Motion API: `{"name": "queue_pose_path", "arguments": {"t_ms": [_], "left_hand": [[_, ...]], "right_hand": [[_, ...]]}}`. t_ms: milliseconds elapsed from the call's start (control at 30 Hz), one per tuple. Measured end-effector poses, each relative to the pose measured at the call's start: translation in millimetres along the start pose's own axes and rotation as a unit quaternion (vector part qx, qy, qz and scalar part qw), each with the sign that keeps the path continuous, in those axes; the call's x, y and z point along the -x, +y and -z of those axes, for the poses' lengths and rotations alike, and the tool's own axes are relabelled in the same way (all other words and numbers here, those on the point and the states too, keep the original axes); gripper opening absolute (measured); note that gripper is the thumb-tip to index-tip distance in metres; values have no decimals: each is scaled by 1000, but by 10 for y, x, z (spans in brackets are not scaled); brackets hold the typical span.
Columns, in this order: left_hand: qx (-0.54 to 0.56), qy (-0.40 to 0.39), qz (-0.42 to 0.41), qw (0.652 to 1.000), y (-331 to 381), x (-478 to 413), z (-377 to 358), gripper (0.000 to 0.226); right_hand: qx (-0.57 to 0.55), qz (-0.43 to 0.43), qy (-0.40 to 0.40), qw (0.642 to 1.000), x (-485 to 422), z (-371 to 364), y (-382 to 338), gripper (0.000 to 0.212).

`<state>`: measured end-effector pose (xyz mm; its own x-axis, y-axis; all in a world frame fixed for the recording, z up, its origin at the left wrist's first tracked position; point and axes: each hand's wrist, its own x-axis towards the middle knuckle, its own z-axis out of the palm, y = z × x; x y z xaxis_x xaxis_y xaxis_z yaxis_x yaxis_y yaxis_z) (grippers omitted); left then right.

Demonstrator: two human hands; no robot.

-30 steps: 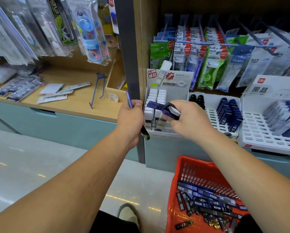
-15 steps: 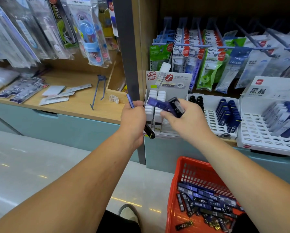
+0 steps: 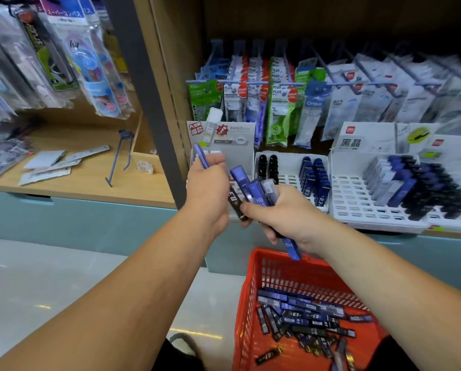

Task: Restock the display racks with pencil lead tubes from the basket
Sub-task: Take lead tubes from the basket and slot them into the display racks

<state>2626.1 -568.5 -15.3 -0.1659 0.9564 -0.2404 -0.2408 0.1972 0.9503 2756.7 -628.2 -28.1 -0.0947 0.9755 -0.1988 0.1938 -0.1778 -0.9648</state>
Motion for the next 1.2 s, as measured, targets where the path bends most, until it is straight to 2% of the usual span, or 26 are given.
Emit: {"name": "queue_pose_path", "arguments": {"t_ms": [133,333,433,567,700,1000,1100,1200], "left_hand": [[-124,-79,-48,988,-28,58,-50,20],[-198,-196,-41,960,-42,102,-3,15],[-255,-227,-63,938,-75,111,-28,13],[-238,-195,-66,949,-121,78,-79,9],[-207,-160,-47,964,-165,29,-137,5],[-222,-181,-62,956,-264,-12,-240,4],[-265,-185,-89,942,-274,-21,-305,12],[-285,-164,-101,939,-263,-76,-358,35]], "right_hand": [[-7,0,40,999,43,339,46,13],[10,-10,36,999,143,674,136,30],[-2,-3,60,998,171,742,145,22],[-104,-7,155,982,147,849,176,13],[-168,-11,185,968,85,845,198,12],[-214,14,236,948,-93,882,200,9],[-152,39,264,952,-53,875,124,9],[-48,49,326,943,0,926,38,8]]}}
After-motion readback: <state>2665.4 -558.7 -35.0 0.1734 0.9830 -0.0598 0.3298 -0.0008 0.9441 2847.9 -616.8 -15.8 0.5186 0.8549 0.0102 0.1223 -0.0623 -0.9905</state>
